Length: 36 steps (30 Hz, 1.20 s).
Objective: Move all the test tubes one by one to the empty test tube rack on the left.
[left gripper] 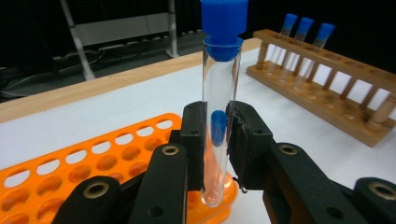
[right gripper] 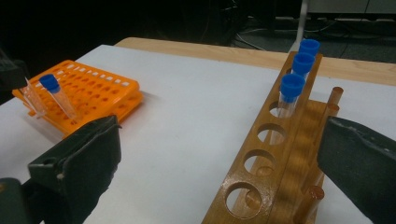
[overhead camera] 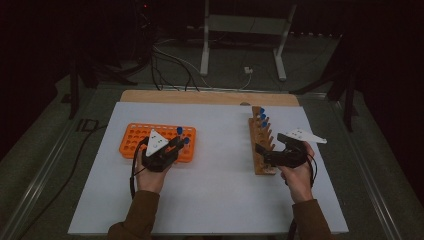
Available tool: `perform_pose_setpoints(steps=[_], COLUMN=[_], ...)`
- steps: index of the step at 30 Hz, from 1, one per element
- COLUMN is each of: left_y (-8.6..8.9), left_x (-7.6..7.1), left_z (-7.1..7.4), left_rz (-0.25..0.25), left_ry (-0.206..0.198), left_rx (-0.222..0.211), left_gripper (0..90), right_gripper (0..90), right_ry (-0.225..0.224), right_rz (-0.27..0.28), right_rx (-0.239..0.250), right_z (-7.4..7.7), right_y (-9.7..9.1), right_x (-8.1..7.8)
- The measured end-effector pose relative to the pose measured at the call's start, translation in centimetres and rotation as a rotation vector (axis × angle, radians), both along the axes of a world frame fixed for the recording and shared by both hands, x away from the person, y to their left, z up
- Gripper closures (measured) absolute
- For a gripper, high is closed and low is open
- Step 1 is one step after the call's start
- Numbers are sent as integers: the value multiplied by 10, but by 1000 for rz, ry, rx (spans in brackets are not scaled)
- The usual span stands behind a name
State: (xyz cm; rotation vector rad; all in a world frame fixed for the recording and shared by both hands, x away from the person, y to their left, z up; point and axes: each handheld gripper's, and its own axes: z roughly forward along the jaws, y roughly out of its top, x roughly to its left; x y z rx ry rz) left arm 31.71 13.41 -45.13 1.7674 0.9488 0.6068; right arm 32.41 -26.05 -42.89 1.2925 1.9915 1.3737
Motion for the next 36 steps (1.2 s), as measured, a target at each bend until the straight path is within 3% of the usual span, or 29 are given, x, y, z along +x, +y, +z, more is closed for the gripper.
perform_pose_setpoints(steps=[13, 36], left_y=[0, -2], left_x=[16, 16], left_z=[-18, -40], left_rz=[51, 52], left_ry=[24, 88], left_rx=[12, 39], left_gripper=[767, 768], right_gripper=[0, 0], right_ry=[-2, 3], right_rz=[13, 27], right_rx=[5, 4], right_z=[-1, -2], right_y=[2, 2], right_x=[0, -1])
